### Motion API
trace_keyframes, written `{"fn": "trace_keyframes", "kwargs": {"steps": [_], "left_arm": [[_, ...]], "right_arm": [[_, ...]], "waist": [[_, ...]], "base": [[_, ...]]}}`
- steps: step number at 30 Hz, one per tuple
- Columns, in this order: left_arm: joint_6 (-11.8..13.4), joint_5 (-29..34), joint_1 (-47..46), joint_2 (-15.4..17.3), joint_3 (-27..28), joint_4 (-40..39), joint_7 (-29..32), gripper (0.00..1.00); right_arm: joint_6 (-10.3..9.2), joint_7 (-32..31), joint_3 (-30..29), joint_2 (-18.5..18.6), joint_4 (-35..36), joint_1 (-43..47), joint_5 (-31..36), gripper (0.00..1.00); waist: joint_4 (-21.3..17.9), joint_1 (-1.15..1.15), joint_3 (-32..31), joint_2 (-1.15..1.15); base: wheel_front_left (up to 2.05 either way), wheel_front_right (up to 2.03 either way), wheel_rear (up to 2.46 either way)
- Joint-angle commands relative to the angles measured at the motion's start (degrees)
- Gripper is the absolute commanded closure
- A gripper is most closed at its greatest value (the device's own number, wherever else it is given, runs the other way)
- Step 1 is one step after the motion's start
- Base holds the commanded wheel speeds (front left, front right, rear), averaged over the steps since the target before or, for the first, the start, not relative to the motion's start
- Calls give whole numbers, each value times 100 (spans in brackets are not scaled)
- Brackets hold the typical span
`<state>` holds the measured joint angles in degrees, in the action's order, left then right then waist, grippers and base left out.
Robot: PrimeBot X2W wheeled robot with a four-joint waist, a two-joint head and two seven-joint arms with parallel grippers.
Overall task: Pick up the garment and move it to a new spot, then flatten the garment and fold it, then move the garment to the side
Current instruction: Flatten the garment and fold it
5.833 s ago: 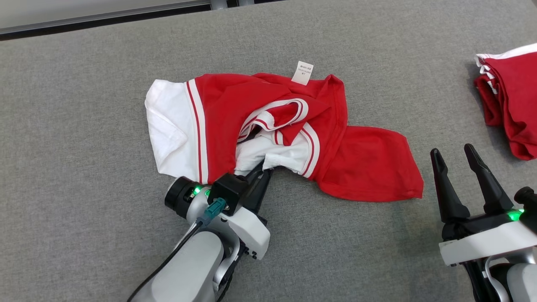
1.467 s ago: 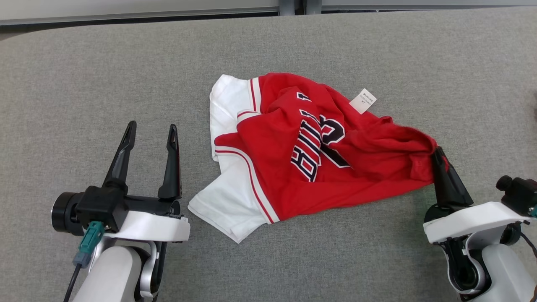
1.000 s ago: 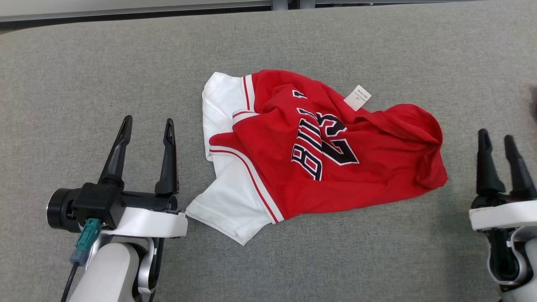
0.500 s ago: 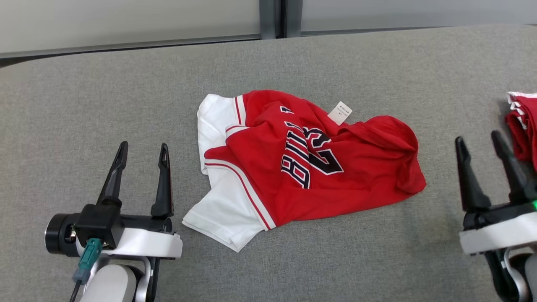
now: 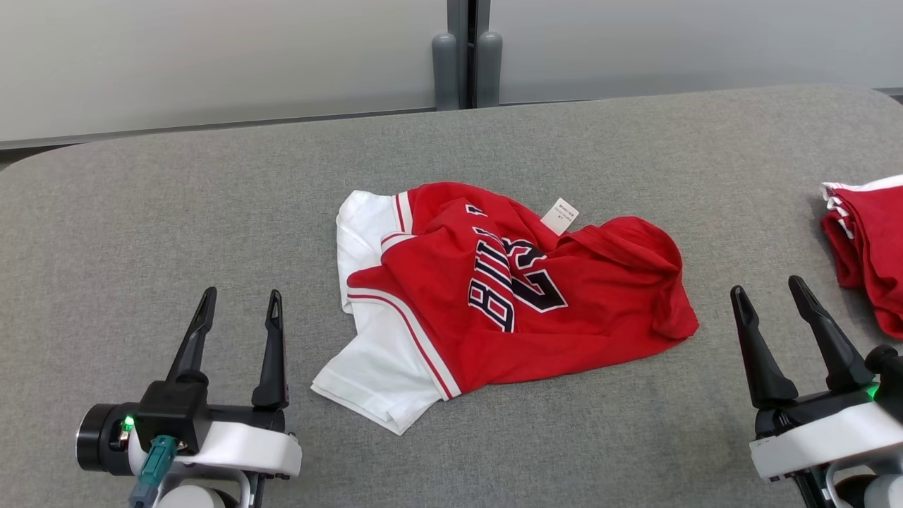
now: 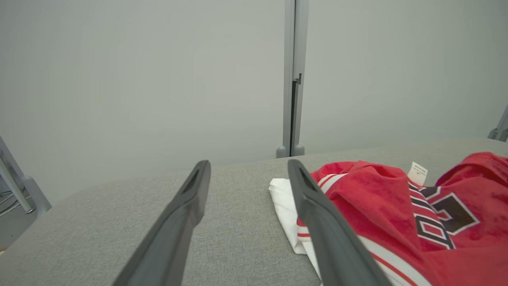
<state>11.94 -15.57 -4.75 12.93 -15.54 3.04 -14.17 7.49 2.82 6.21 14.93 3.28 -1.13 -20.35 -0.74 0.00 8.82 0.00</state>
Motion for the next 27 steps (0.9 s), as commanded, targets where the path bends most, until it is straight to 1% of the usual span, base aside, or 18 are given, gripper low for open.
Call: {"fn": "trace_keyframes", "kwargs": {"steps": [1, 9, 14, 19, 20, 21, 27], "left_arm": [[14, -16, 79, 31, 9, -15, -9, 0], [41, -42, 53, 38, -36, -61, 39, 0], [52, -41, -35, 36, -69, -96, 43, 0], [35, -18, -135, -31, -149, -102, 26, 0], [11, -16, -210, -72, -182, -79, 12, 0], [11, -16, -210, -72, -182, -79, 12, 0], [-24, -14, -408, -194, -254, 32, -35, 0]], "right_arm": [[0, -29, -22, -9, 45, 37, 41, 0], [0, -81, -47, -25, 19, 51, 15, 0], [0, -181, 37, 26, -116, -68, -17, 0], [0, -333, 179, 99, -444, -188, 6, 0], [0, -378, 273, 137, -692, -269, 9, 0], [0, -378, 273, 137, -692, -269, 9, 0], [0, -327, 515, 194, -1443, -677, 97, 0]], "waist": [[16, 0, -25, 0], [60, 0, -63, 0], [125, 0, 14, 0], [249, 0, 171, 0], [329, 0, 260, 0], [329, 0, 260, 0], [473, 0, 530, 0]], "base": [[0, 0, 0], [0, 0, 0], [0, 0, 0], [0, 0, 0], [0, 0, 0], [0, 0, 0], [0, 0, 0]]}}
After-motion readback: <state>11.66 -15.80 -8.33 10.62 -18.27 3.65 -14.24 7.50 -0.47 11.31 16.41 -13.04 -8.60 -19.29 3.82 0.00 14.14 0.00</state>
